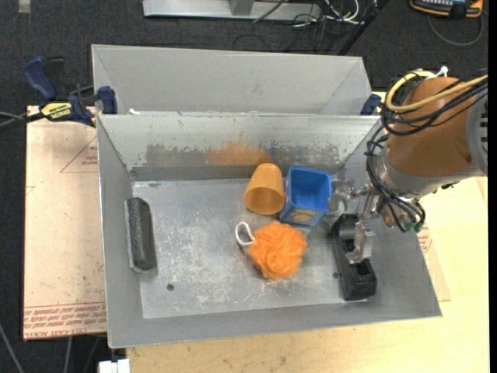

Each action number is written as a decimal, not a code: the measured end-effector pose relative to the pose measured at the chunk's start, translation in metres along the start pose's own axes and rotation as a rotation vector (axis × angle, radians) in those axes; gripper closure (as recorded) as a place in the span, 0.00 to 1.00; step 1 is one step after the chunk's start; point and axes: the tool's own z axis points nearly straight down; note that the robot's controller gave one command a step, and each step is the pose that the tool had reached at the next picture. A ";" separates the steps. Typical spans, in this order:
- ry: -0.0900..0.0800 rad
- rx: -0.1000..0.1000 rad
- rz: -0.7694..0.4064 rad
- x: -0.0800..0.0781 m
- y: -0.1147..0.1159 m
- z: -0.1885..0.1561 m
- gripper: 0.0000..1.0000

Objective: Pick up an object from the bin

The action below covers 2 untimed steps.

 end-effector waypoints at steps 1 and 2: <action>0.001 -0.003 0.113 -0.032 0.013 0.019 0.00; -0.001 -0.001 0.287 -0.057 0.013 0.019 0.00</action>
Offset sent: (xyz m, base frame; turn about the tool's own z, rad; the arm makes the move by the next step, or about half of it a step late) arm 0.0763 0.0180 -0.0180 0.1538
